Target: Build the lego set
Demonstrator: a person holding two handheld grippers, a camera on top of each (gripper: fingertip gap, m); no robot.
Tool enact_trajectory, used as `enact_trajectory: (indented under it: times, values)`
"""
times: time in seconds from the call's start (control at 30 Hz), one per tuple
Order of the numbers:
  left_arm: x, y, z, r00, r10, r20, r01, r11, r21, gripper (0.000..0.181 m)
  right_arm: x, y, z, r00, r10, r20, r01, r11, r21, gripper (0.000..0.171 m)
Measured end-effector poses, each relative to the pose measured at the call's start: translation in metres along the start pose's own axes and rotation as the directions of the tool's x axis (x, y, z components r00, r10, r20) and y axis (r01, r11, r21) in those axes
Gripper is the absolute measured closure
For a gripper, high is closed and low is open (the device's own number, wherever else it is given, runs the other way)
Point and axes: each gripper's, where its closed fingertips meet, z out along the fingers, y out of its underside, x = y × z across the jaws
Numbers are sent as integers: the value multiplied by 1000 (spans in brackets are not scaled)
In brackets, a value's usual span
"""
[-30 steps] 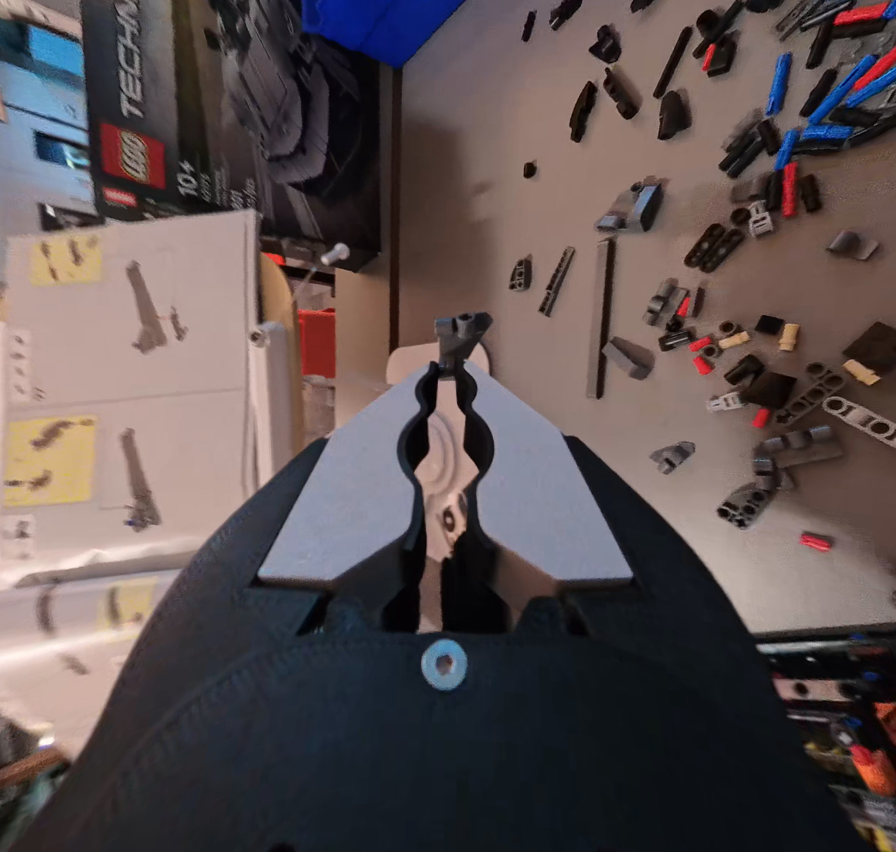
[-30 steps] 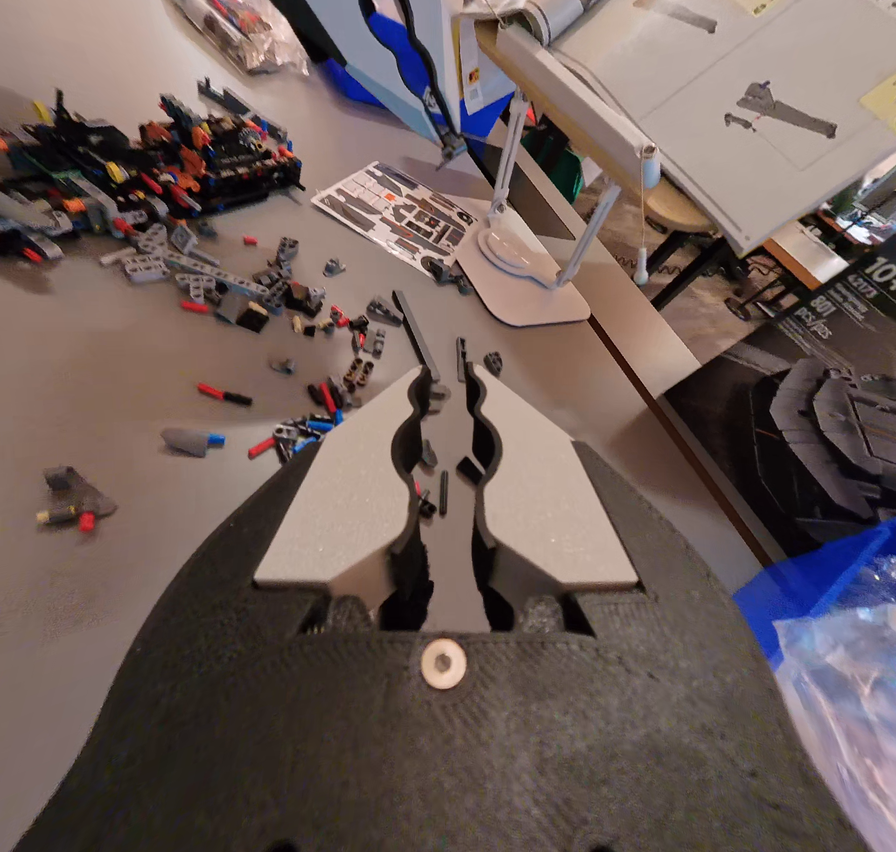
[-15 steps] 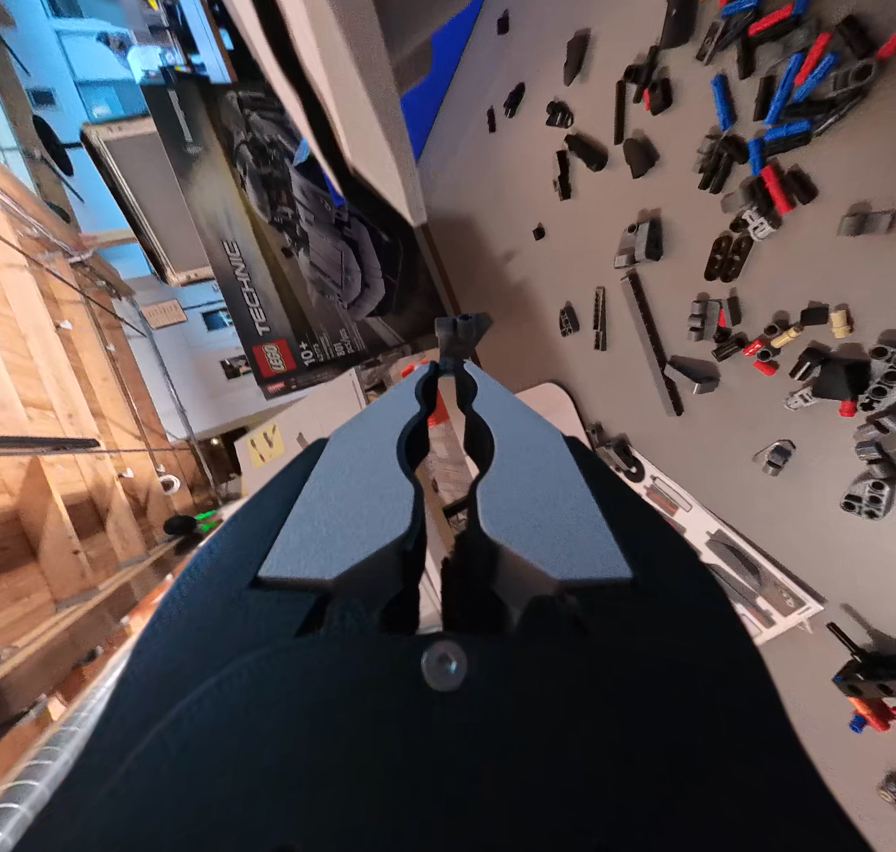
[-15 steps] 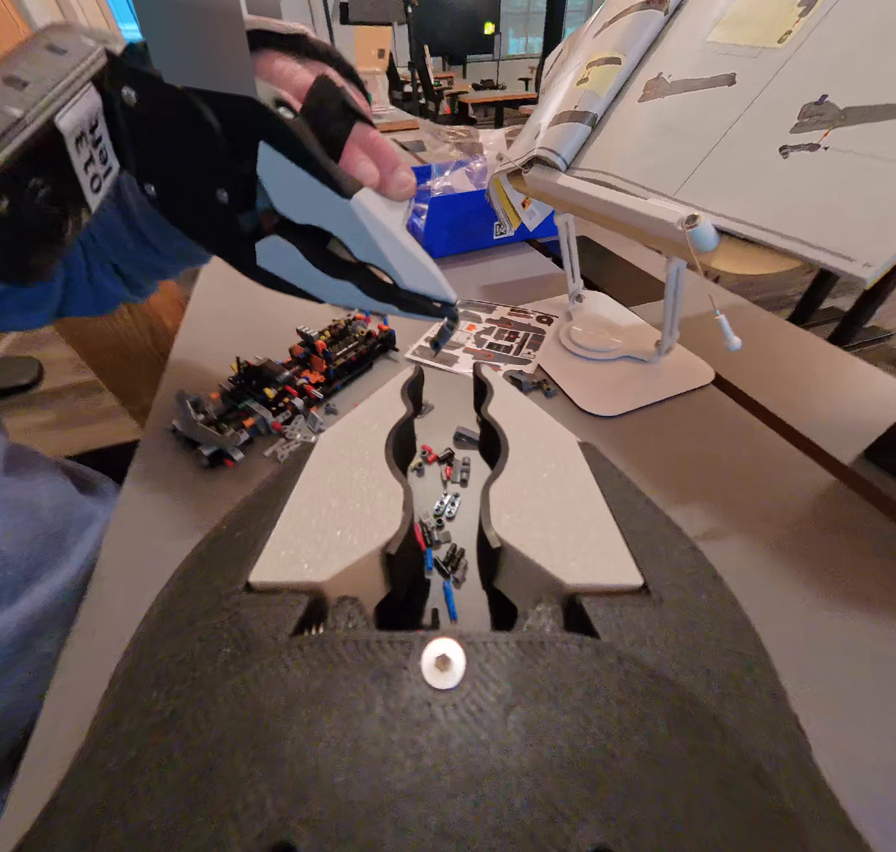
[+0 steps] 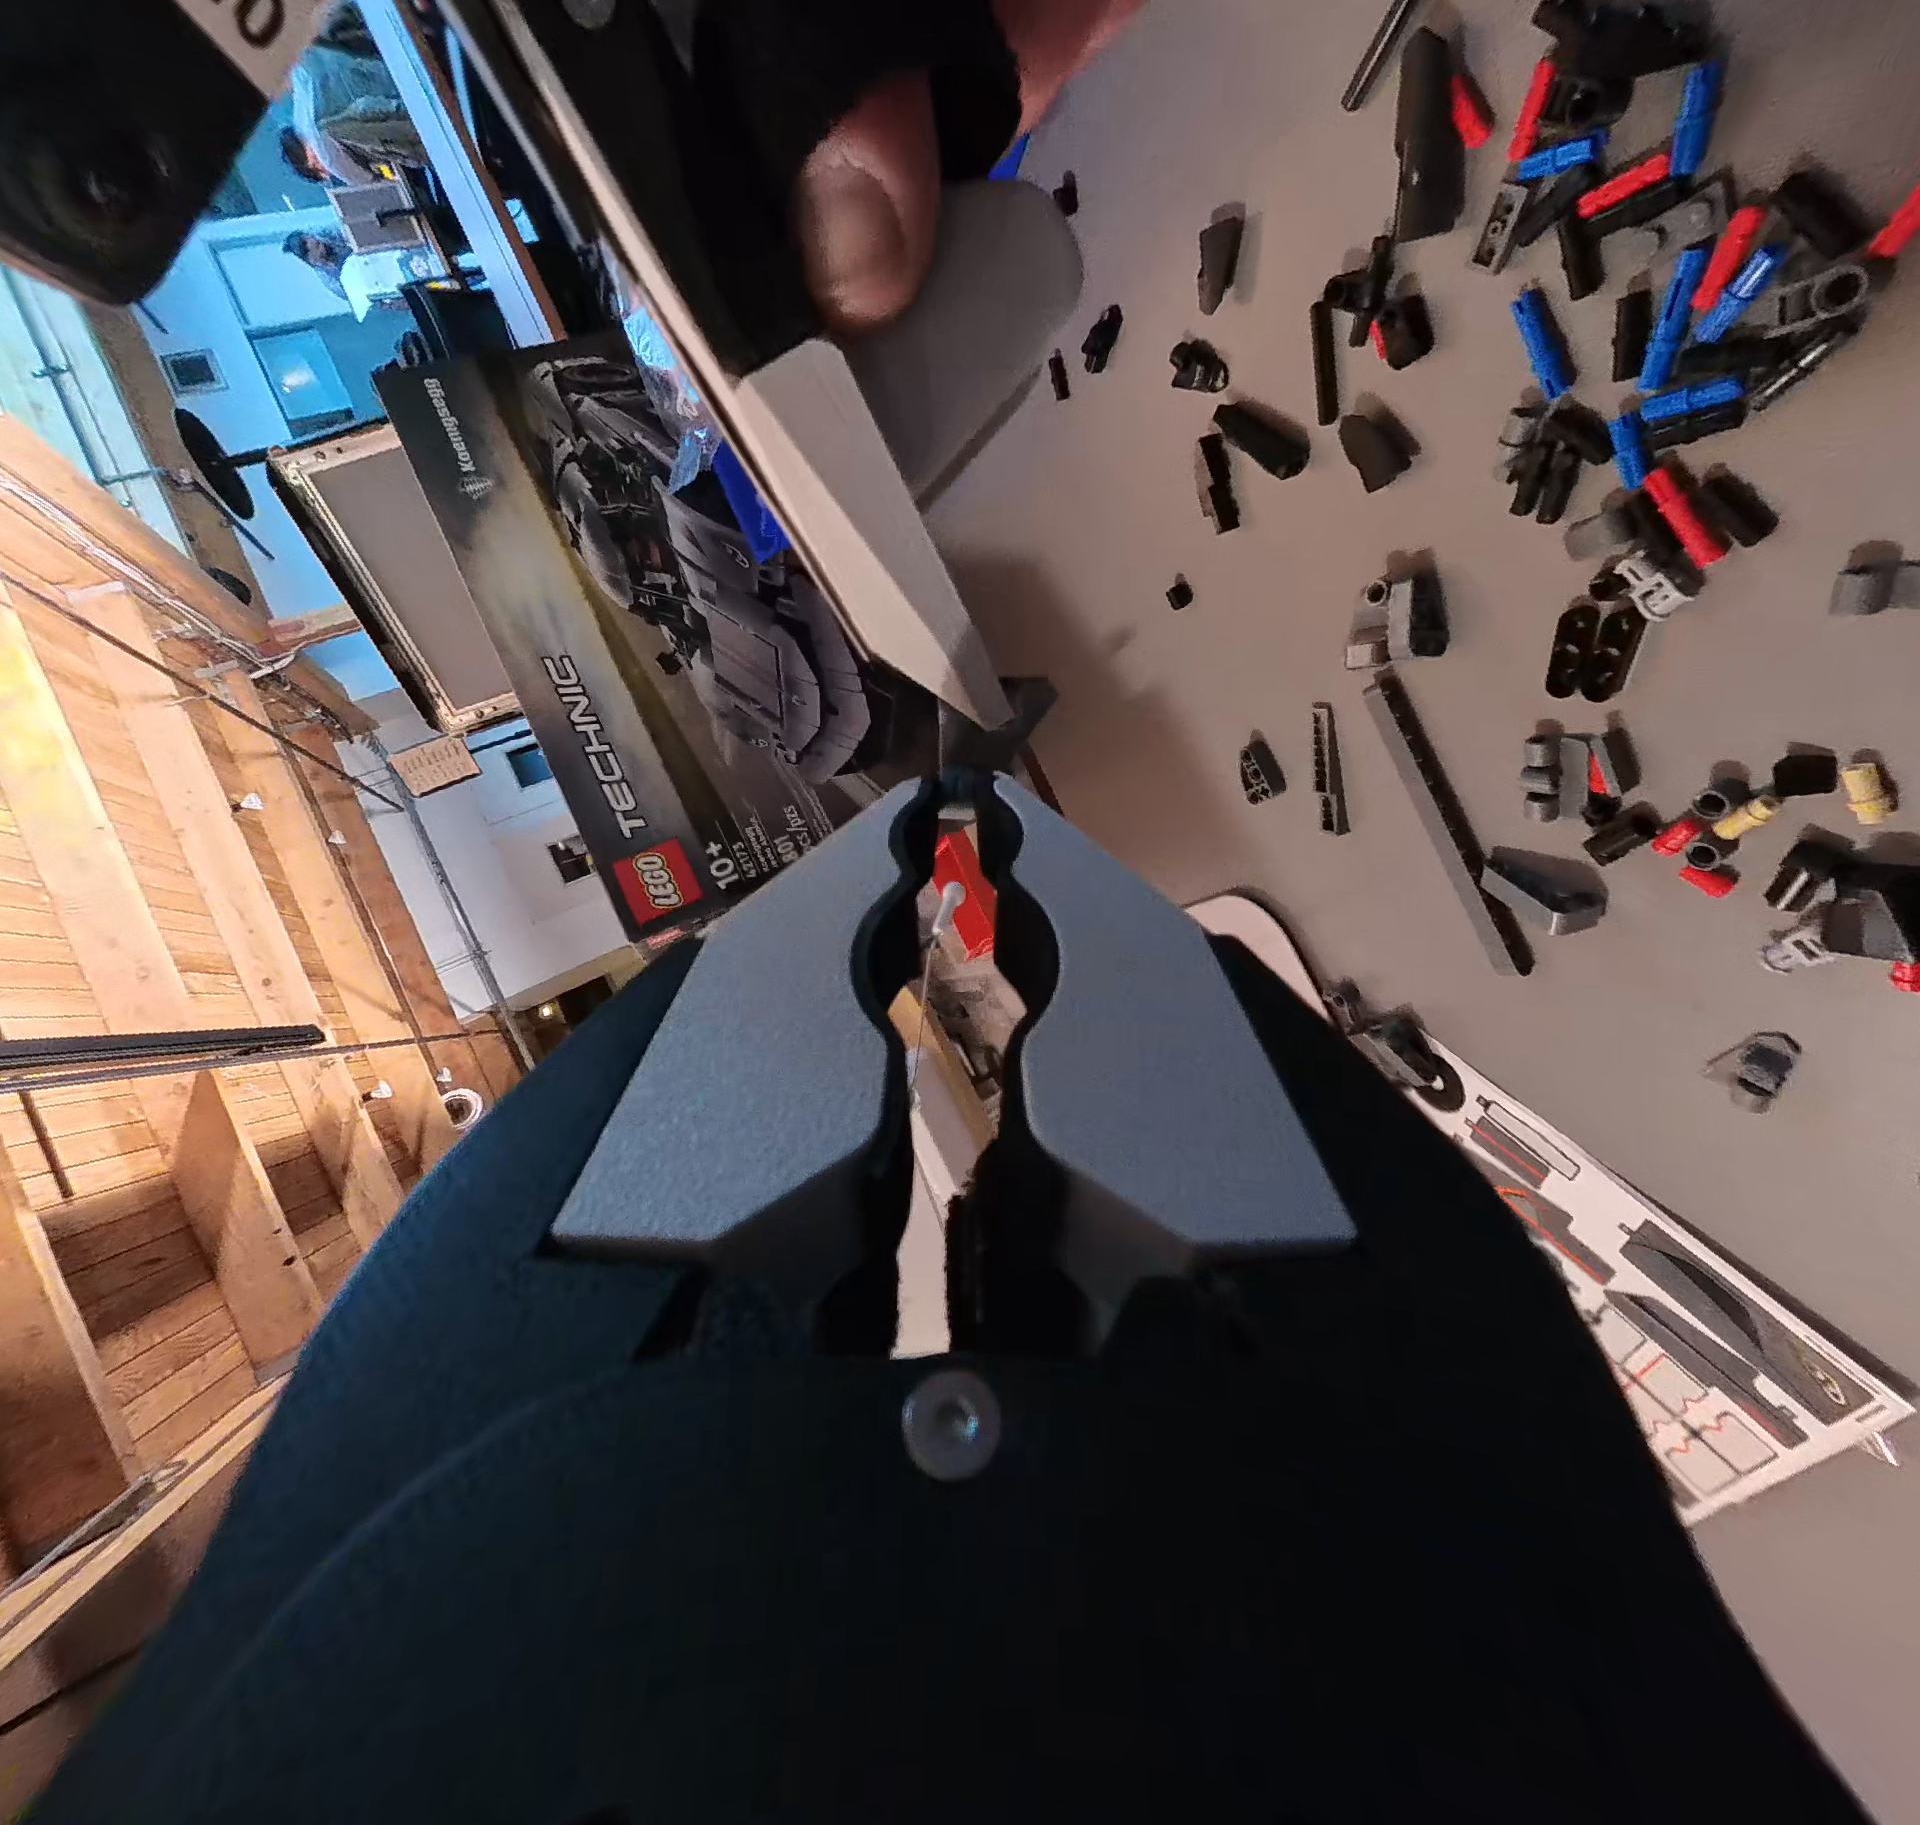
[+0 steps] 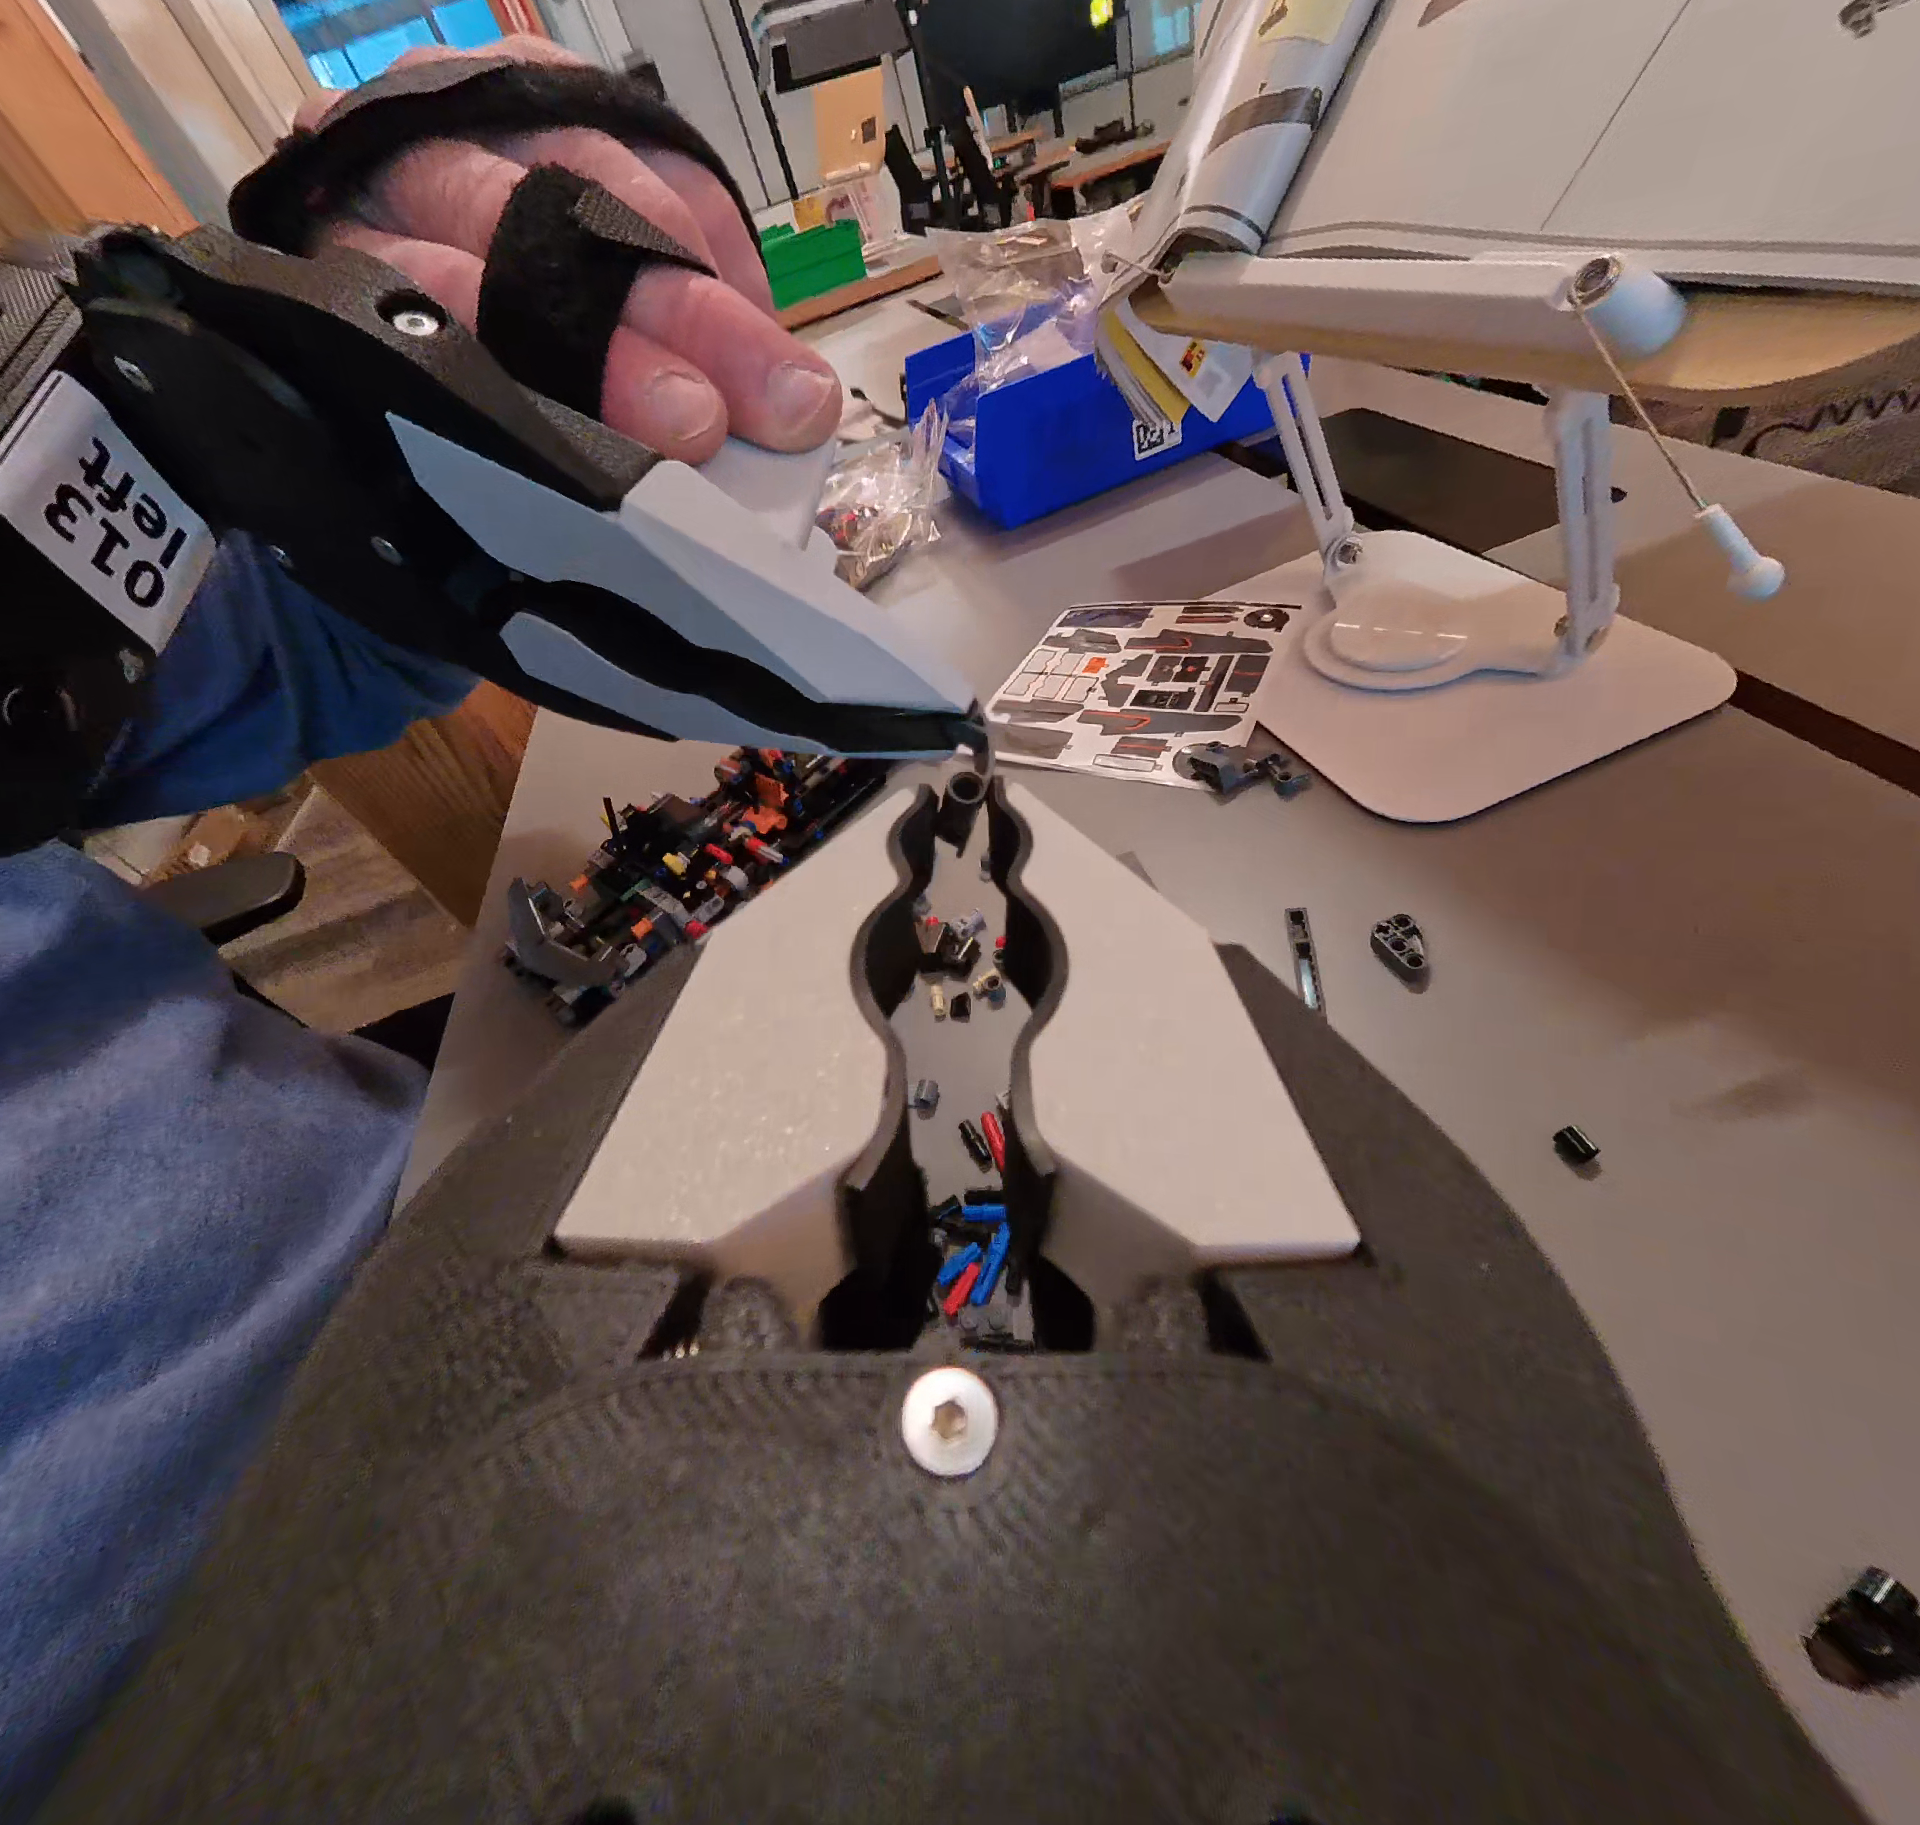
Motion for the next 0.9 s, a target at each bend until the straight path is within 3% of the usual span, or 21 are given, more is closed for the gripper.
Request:
enact_trajectory:
  times: [0.03,0.23,0.4,0.7,0.9]
  values:
    - [-1,-1,0,1000,-9,0,9,1000,8,177,1,-1,-1,1000,13,6,-14,1000,15,165]
    - [-26,9,-4,981,-175,86,174,985,14,157,7,-16,-14,992,109,70,-118,982,148,167]
    - [-26,9,-7,910,-410,57,403,909,102,152,6,-34,-29,972,167,168,-209,937,281,167]
    - [-44,-17,7,834,-544,91,521,832,191,149,1,-50,-44,940,197,277,-297,874,385,167]
    - [-51,-18,15,830,-542,133,515,835,192,155,5,-48,-46,935,212,283,-314,866,389,167]
